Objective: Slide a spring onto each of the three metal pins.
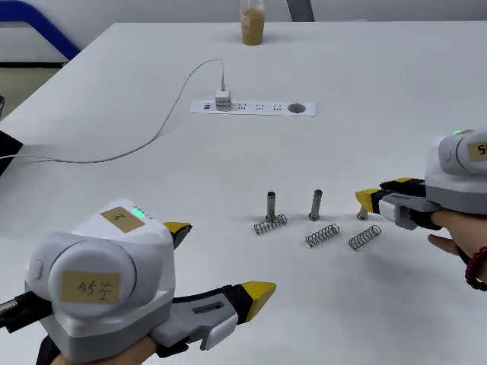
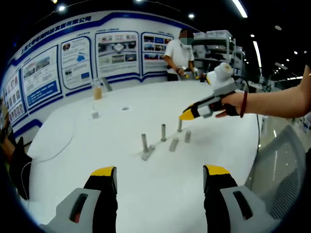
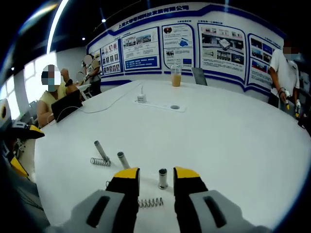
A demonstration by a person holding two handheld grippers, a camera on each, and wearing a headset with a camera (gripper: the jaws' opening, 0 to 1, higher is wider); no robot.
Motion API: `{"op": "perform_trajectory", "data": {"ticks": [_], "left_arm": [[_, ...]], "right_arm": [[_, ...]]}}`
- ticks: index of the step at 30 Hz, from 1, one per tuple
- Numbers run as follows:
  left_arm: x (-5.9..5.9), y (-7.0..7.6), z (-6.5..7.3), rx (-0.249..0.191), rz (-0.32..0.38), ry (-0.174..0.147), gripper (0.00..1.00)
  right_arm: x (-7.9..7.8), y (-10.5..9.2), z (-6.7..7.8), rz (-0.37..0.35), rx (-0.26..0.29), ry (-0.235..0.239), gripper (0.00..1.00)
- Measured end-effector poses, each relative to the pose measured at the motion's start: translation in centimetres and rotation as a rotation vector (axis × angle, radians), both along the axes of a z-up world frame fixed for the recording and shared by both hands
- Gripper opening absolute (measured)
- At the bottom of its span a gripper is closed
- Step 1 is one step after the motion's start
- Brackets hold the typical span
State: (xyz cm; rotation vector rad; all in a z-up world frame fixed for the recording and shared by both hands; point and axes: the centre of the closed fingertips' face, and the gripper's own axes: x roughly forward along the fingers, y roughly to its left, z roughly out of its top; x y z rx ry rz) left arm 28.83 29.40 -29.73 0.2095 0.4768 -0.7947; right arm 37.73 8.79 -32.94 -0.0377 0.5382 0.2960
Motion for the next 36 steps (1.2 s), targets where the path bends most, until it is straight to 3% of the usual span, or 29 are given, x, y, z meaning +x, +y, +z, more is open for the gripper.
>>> {"op": "perform_trajectory", "data": {"ticks": [5,13,17,23,28,36], "left_arm": [[0.6,-0.1,0.0,-0.003,-0.01,-0.014,0.7],[2.2,-0.3,-0.6,0.034,-0.036,-0.034,0.64],[3.3,-0.4,-1.1,0.054,-0.049,-0.048,0.61],[4.6,-1.0,-1.9,0.073,-0.082,-0.058,0.55],[5.5,-1.6,-3.1,0.091,-0.109,-0.048,0.51],[7.1,-3.0,-4.4,0.103,-0.153,-0.053,0.46]], "right_arm": [[-1.1,0.4,0.5,0.043,0.014,-0.014,0.35],[-2.7,1.1,1.2,0.102,0.053,-0.04,0.48],[-3.4,1.3,1.6,0.134,0.053,-0.063,0.5],[-4.4,1.6,1.7,0.159,0.097,-0.069,0.52],[-5.0,1.6,1.8,0.154,0.162,-0.074,0.55],[-6.3,2.0,1.8,0.193,0.187,-0.076,0.59]]}}
